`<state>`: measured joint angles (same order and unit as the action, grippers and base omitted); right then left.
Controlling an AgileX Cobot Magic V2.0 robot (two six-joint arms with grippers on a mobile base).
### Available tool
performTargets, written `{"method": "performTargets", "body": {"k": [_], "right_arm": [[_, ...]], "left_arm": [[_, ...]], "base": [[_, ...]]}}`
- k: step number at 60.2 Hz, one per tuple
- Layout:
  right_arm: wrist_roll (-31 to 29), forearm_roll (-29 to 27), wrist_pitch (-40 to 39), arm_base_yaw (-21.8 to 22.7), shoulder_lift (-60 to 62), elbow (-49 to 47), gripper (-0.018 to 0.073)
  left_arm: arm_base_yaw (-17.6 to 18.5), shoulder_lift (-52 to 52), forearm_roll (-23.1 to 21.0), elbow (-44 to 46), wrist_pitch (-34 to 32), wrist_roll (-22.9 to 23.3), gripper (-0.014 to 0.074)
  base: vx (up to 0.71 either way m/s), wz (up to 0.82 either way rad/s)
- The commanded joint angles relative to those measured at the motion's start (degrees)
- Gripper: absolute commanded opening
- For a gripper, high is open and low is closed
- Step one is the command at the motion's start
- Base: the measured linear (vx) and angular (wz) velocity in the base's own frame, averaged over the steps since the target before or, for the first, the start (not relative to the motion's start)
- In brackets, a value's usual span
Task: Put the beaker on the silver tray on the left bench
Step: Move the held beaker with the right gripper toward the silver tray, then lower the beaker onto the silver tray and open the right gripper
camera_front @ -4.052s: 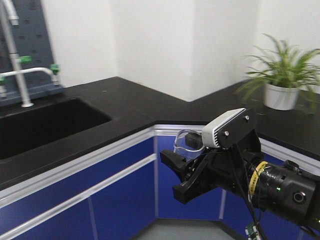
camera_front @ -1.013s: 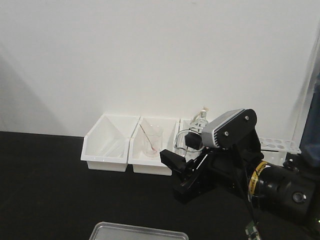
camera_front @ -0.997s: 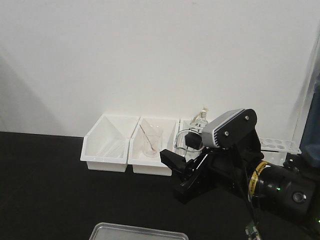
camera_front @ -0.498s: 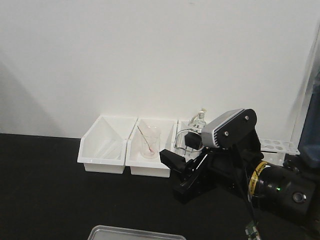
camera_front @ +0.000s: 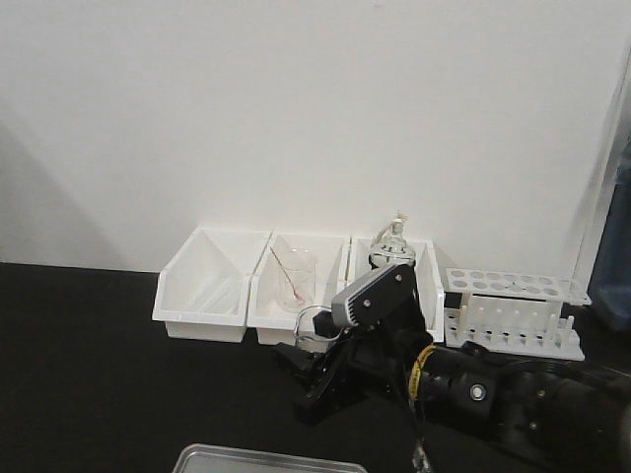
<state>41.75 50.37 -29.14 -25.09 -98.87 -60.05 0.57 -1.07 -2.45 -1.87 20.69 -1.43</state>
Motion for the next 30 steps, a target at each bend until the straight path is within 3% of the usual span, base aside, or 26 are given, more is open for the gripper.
{"method": "performTargets", "body": {"k": [1,17,30], "right_arm": [[-0.7,-1.2,-6.2,-0.3,-0.9,-2.5,-0.0011],[-10.0,-3.1,-7.2,-4.8,-10.7,-2.5,-0.0011],[-10.6,-7.7,-12.5,-5.2,-17.0,-2.5,-0.0011]], "left_arm": [[0.3,-0.4,-0.4,-1.1,-4.5,0.0,0.0001],[0.3,-0.4,-0.4,-1.1,-4.5,0.0,0.0001],[0.3,-0.4,-0.4,-1.1,-4.5,0.0,0.0001]], "base": [[0.0,0.0],[0.0,0.0],[0.0,0.0]]}}
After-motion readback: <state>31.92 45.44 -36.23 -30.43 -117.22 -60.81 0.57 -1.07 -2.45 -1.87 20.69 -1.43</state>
